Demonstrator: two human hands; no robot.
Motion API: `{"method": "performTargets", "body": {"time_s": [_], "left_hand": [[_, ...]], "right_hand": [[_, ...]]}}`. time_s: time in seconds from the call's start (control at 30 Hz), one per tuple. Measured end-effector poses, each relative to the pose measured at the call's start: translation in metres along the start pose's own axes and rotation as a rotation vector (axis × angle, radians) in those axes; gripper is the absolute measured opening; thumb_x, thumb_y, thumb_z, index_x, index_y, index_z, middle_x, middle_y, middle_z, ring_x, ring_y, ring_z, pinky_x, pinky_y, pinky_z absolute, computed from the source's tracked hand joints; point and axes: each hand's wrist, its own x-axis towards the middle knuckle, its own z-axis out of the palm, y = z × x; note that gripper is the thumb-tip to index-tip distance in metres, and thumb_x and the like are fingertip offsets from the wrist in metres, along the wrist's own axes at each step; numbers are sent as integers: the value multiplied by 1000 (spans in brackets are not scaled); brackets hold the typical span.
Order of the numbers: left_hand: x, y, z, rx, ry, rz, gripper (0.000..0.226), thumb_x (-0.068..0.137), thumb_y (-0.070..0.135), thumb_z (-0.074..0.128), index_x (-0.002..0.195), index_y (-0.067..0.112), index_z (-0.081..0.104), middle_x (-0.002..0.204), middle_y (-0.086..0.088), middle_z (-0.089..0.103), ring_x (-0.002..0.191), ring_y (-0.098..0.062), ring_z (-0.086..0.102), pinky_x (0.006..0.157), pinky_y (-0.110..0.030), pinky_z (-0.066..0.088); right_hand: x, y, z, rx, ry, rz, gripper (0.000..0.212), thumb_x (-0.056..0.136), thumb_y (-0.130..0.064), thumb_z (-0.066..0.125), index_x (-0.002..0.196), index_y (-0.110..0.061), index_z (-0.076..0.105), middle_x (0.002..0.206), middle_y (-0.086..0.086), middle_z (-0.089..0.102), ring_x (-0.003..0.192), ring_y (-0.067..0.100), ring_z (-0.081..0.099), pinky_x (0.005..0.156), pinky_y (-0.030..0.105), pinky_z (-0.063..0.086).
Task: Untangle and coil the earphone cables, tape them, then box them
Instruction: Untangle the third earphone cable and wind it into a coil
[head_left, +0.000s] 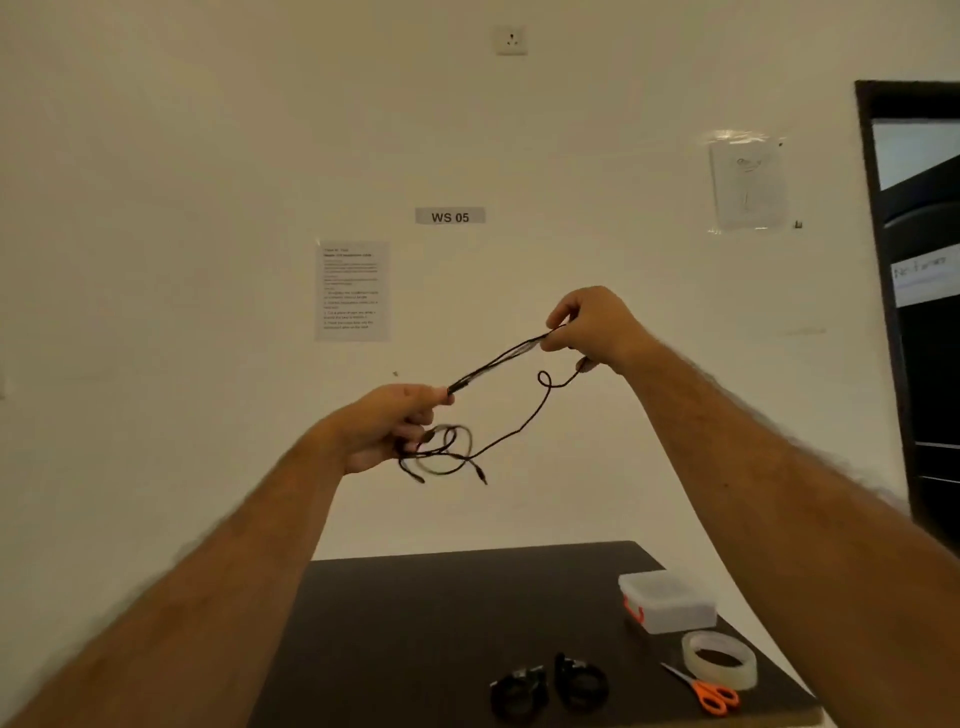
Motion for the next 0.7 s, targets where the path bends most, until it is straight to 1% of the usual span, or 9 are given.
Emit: {"method": "performTargets", "body": {"time_s": [0.07,0.13,0.23,0.3,0.37,0.43,0.53,0.6,0.7], "left_hand": [[2,-11,0,212,37,13,15,96,24,61,99,9,63,65,6,39,49,-5,29,44,-17,28],[8,-19,2,378,128,34,17,95,28,64,95,11,66,67,5,45,51,-6,34,46,-19,31],[13,-37,14,383,162,53,28,101,35,53,93,12,68,64,5,43,51,-6,33,47,-20,27],[14,-55,23,339,171,21,36,103,38,47,92,12,68,62,5,43,50,-6,34,48,-19,29],[14,-73,30,294,177,-26,41,103,41,43,91,12,69,62,5,45,51,-6,38,51,-19,33],[16,-90,34,264,201,-84,46,103,45,41,90,12,70,60,5,46,53,-9,42,54,-22,35],[15,-120,39,320,249,-145,50,103,46,41,96,8,73,61,4,45,56,-12,41,55,-26,34],[13,-141,41,351,262,-166,49,102,42,45,101,0,71,67,-1,50,59,-14,43,59,-28,35],[2,-165,47,367,241,-200,35,101,32,50,88,6,67,69,-3,56,59,-14,46,58,-25,37]], "right_hand": [[0,9,-3,232,-25,104,28,80,-4,78,103,-8,63,74,3,50,56,13,48,42,23,46],[1,8,-5,544,-94,236,20,88,-7,70,103,-10,58,78,6,51,49,10,43,45,24,49],[0,1,-6,730,-225,389,13,97,-17,60,103,-8,54,82,8,53,40,6,34,49,28,55],[-4,-3,-4,467,-322,358,22,96,-30,63,101,-12,52,77,6,52,38,6,30,39,21,43],[-6,-11,-3,49,-352,193,32,88,-37,72,97,-10,57,72,3,53,44,9,31,38,20,29],[-5,-20,-1,-248,-311,4,40,77,-36,83,102,-11,65,74,1,59,55,13,41,44,23,31],[-9,-35,1,-468,-318,-150,43,69,-28,89,105,-17,68,81,-9,55,73,13,51,59,27,39],[-10,-41,2,-580,-350,-192,40,70,-21,88,105,-20,66,81,-15,48,80,15,51,62,26,38],[-9,-42,4,-737,-323,-258,35,80,-3,74,111,-19,67,87,-10,48,88,17,49,73,28,38]]}}
